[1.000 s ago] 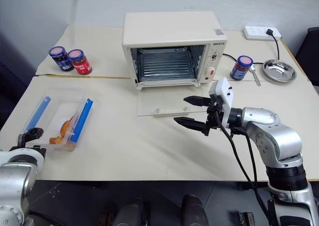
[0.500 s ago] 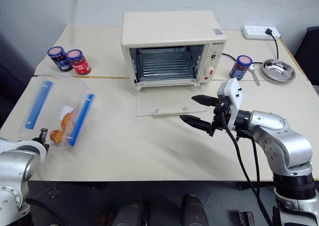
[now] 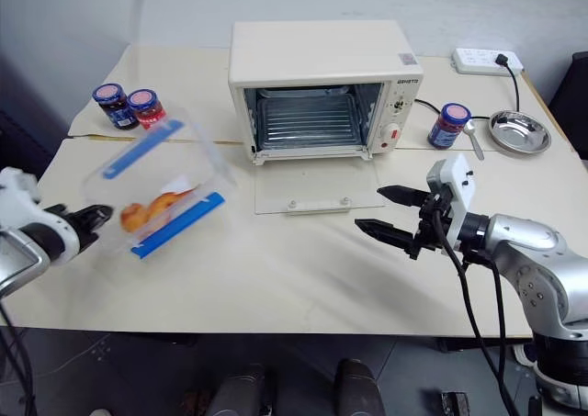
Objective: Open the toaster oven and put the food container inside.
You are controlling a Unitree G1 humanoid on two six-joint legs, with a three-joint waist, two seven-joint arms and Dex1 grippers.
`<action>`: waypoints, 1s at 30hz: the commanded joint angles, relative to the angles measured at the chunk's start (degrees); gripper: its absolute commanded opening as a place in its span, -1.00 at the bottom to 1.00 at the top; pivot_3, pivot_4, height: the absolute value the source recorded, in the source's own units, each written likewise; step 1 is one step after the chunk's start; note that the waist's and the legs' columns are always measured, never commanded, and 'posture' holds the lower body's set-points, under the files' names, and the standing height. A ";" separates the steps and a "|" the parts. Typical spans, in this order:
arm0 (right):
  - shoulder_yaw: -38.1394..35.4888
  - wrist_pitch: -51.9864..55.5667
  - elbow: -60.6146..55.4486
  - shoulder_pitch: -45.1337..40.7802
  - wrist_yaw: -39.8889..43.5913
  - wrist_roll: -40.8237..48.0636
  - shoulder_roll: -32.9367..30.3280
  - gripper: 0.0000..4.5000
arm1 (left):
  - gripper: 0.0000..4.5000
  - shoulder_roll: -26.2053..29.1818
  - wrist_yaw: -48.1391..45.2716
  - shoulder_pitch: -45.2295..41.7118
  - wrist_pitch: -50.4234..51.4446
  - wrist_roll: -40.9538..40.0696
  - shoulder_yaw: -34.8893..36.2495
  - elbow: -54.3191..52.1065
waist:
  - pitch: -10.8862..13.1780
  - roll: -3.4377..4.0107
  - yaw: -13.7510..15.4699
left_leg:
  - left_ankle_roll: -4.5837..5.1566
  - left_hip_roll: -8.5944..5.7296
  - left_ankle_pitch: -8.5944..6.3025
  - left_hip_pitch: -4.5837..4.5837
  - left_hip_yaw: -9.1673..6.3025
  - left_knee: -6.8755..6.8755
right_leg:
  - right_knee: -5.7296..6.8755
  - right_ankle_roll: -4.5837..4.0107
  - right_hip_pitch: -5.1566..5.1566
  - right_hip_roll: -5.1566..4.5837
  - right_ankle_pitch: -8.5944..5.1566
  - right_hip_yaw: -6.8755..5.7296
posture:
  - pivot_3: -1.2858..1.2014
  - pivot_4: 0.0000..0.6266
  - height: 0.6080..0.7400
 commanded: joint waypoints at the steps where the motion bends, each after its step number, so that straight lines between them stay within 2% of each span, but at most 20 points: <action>1: -3.80 -1.83 -3.89 0.94 0.05 0.86 -1.46 1.00 | -0.94 3.04 -7.95 -8.30 4.91 -0.82 -4.62 3.41 | 0.00 0.00 0.25 | -0.03 0.02 0.02 -0.01 0.13 -0.03 | -0.02 0.00 -0.02 0.05 0.00 -0.01 | 0.03 -0.52 1.00; 4: -6.05 -1.49 -5.53 1.10 -0.29 2.68 -1.71 1.00 | -0.94 3.08 -11.32 -17.39 8.78 2.00 -12.37 8.22 | 0.01 0.00 0.42 | -0.05 0.02 0.03 0.03 0.53 -0.10 | 0.01 0.00 -0.07 0.07 0.00 0.07 | 0.03 -0.52 1.00; 8: -8.17 -0.88 -8.11 1.92 -1.17 4.26 -2.29 1.00 | -0.94 -4.37 -15.95 -33.97 13.77 13.66 -23.09 18.33 | 0.03 -0.04 0.80 | -0.06 -0.01 0.05 0.06 0.62 -0.13 | -0.03 0.04 -0.05 0.10 0.02 0.12 | 0.03 -0.52 1.00; 12: -9.24 -0.53 -10.95 3.40 -2.76 5.66 -2.24 1.00 | -0.94 -12.51 -21.53 -46.05 16.43 26.68 -28.46 27.91 | 0.08 -0.14 0.77 | -0.04 -0.04 0.10 0.03 0.63 -0.14 | -0.08 0.11 -0.05 0.09 0.06 0.11 | 0.03 -0.52 1.00; 18: -13.66 -0.07 -15.43 5.76 -3.93 11.81 -2.77 1.00 | -0.94 -24.53 -29.65 -58.73 15.99 45.48 -31.76 42.88 | 0.13 -0.23 0.52 | -0.04 -0.06 0.10 -0.13 0.66 -0.26 | -0.25 0.16 -0.18 0.12 0.08 0.02 | 0.03 -0.52 1.00; 26: -14.54 -0.31 -16.75 5.93 -5.47 15.38 -4.49 1.00 | -0.94 -34.26 -37.31 -65.73 11.63 66.24 -31.81 58.36 | 0.15 -0.26 1.03 | -0.02 -0.05 0.22 -0.14 0.65 -0.36 | -0.53 0.34 -0.09 0.12 0.18 -0.03 | 0.03 -0.52 1.00; 30: -13.35 -0.84 -16.44 5.77 -6.22 14.87 -4.33 1.00 | -0.43 -36.92 -38.48 -67.32 10.57 71.64 -28.60 61.10 | 0.17 -0.29 1.23 | 0.06 -0.06 0.41 -0.18 0.65 -0.14 | -0.65 0.64 0.04 0.07 0.37 0.02 | 0.03 -0.52 1.00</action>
